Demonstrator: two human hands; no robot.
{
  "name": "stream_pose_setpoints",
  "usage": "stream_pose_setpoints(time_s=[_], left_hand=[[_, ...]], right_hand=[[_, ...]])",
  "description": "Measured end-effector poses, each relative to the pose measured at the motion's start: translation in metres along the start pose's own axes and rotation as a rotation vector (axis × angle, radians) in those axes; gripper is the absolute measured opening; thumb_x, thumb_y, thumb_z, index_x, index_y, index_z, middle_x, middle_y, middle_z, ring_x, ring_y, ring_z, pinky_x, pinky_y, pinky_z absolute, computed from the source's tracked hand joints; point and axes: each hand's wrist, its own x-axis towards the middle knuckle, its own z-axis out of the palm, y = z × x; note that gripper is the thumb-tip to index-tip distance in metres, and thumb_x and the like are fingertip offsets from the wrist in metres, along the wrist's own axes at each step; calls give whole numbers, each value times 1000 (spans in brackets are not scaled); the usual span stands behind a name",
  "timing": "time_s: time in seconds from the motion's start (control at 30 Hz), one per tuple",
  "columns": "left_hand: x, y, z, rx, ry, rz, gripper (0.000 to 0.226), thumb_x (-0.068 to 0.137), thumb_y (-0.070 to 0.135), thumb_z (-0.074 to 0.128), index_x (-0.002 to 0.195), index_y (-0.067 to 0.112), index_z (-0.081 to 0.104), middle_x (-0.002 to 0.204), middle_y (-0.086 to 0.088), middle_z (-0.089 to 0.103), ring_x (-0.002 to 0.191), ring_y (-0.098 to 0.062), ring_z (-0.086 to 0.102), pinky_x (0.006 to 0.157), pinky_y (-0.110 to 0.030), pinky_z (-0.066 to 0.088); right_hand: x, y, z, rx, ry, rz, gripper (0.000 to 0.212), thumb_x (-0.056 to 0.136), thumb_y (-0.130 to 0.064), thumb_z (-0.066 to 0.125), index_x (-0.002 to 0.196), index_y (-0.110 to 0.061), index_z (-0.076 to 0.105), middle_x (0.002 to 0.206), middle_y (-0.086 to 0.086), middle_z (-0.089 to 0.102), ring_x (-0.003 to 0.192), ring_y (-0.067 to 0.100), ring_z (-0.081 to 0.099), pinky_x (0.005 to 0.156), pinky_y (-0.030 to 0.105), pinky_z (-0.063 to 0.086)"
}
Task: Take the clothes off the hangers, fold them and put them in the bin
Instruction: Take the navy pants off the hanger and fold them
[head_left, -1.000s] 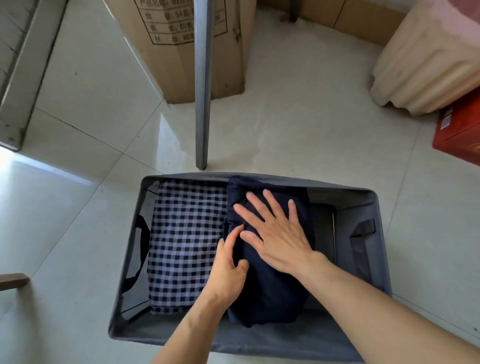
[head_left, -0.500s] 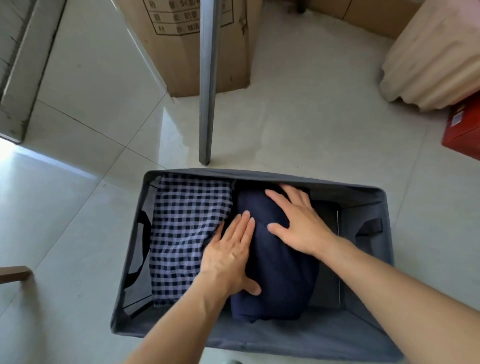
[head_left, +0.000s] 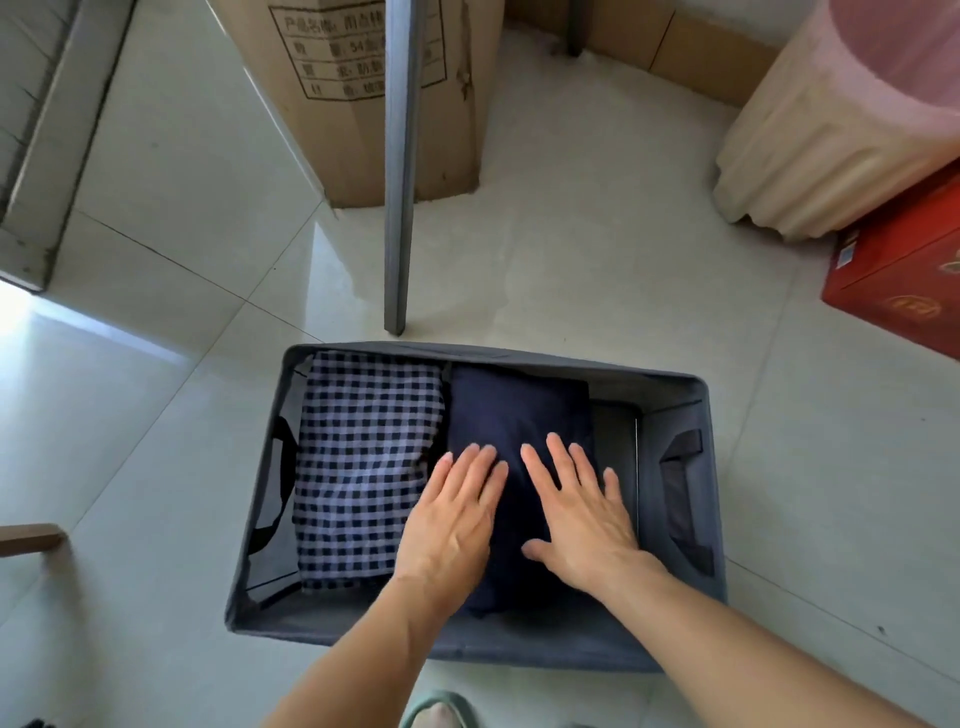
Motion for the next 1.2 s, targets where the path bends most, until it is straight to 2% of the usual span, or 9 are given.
stream_pose_setpoints(time_s=[0.07,0.1,0.2,0.3,0.5,0.73,0.93,1.03,1.2], left_hand=[[-23,3,-1,-91,154,-34,94,68,25,79,150,9,36,159,-15,29,149,-28,18,119,-50,15],[-32,4,-2,-171,197,-144,97,67,26,80,151,9,35,159,-16,28,148,-30,21,119,-51,16],[-39,0,-10,-525,90,-485,96,89,43,62,157,9,3,165,-11,-4,153,-28,-1,124,-44,6],[-26,-7,-17,-619,-86,-493,88,96,50,50,157,13,0,166,-4,-6,153,-20,-4,123,-39,9],[-33,-3,-24,-658,87,-536,65,97,29,52,154,14,23,159,-4,19,145,-22,20,115,-34,25],[-74,17,-36,-843,8,-611,48,98,25,53,144,18,42,141,-1,46,124,-16,50,103,-28,40],[-105,45,-80,-1150,-4,-725,33,94,17,60,127,13,60,109,-1,70,96,-14,65,90,-24,47],[-121,60,-105,-1321,5,-756,29,93,14,61,121,9,63,90,0,71,84,-16,69,90,-36,55],[-144,84,-168,-1368,-26,-704,17,94,17,58,111,20,61,95,1,71,83,-13,70,68,-22,49]], right_hand=[[-14,1,-6,17,-22,-12,99,92,-41,60,153,-31,-18,160,3,-27,149,26,-17,121,52,2],[-19,1,-9,35,-33,-16,97,93,-39,59,153,-32,-17,160,3,-26,150,25,-17,121,51,3],[-29,-5,-17,87,-75,-51,92,95,-34,57,154,-32,-14,161,-1,-24,150,22,-15,122,47,5],[-29,-13,-24,159,-109,-71,89,96,-31,55,154,-32,-12,162,-4,-21,151,20,-11,122,45,8],[-33,-15,-21,231,2,-31,81,97,-28,53,156,-30,-4,164,-2,-10,150,22,2,117,43,23],[-82,0,-25,305,-27,71,69,97,-23,48,155,-27,9,162,-1,3,145,23,19,106,38,40],[-129,-6,-66,393,22,112,57,98,-26,48,150,-24,26,155,-4,19,129,20,44,97,33,41],[-159,-13,-88,429,17,118,52,98,-28,47,148,-24,32,152,-5,27,126,17,47,99,30,41],[-211,-19,-127,559,27,147,45,97,-30,47,141,-26,41,147,-8,33,121,14,50,99,29,41]])
